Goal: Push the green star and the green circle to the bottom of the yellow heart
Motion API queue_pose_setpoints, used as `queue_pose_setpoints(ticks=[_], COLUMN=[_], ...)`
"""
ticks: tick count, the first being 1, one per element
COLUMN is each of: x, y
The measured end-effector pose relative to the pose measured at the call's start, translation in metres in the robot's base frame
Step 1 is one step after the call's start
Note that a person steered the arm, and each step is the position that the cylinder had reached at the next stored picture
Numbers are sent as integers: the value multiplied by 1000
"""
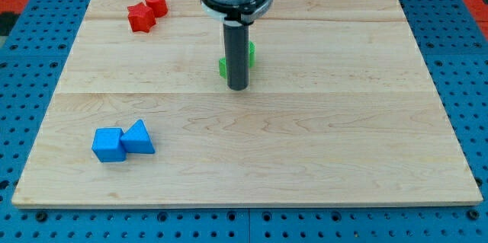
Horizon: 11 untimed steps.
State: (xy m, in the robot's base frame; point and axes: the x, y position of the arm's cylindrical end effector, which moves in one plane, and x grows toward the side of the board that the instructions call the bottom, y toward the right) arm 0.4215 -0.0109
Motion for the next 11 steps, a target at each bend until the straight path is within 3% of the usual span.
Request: queue_pose_setpoints(ticks=[3, 5, 7, 11], x=[-27, 34, 29, -53], y=[39, 81, 29, -12])
